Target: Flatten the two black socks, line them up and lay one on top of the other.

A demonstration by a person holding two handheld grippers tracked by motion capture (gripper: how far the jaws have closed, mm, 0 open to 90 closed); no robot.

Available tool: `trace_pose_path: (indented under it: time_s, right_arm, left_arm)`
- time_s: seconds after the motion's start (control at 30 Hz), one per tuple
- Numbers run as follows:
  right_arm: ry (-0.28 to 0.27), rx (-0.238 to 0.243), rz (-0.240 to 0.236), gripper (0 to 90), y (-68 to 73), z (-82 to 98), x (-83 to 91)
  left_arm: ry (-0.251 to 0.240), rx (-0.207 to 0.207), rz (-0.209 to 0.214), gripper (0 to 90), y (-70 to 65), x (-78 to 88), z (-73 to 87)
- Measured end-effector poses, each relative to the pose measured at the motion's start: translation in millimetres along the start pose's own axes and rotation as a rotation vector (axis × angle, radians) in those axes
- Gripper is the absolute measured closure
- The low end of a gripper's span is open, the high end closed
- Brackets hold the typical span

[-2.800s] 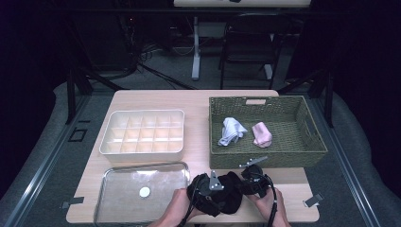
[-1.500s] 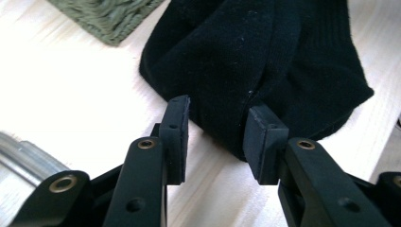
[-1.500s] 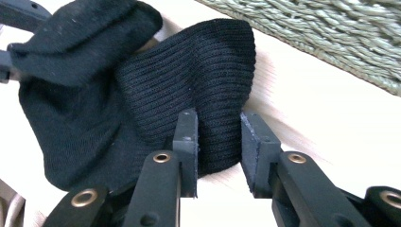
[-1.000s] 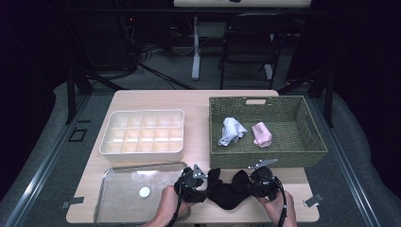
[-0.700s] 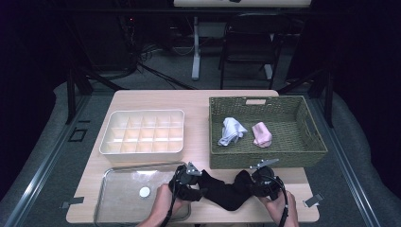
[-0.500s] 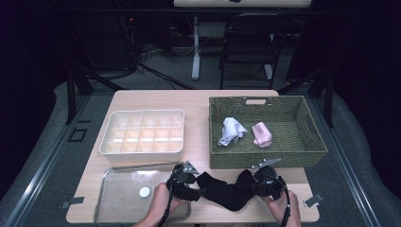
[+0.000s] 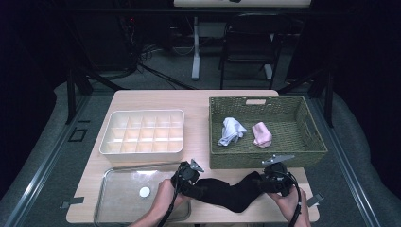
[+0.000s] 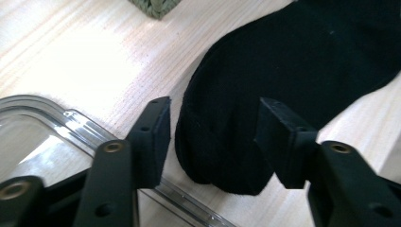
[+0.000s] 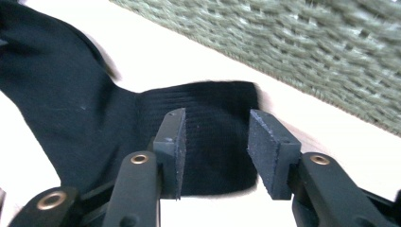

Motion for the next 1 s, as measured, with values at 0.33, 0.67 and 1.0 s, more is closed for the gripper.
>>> trace_pose_path:
  time_s: [0.33, 0.67, 1.0]
  right_arm:
    - [0.08, -0.069, 0.053, 61.7, -21.6, 6.4, -27.1]
    - [0.066, -0.088, 0.11, 78.8, -30.0, 7.4, -20.4]
    - [-0.001, -0.148, 0.018, 78.1, -26.1, 1.4, -0.7]
  left_arm:
    - [0.039, -0.013, 0.011, 69.0, -3.0, -7.5, 2.7]
    - [0.044, -0.024, 0.006, 79.4, -7.7, -8.8, 3.3]
    - [0.033, 0.002, 0.03, 77.4, -5.9, -9.0, 3.7]
Point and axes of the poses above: each handheld gripper's, and its own axes: x roughly backward along the jaws, z roughly out of its underside, y roughly to its left, the point moved 6 cm from there along -x, roughly forward along the jaws, and after that the axes turned 8 degrees about -x, right-handed, at the moved point
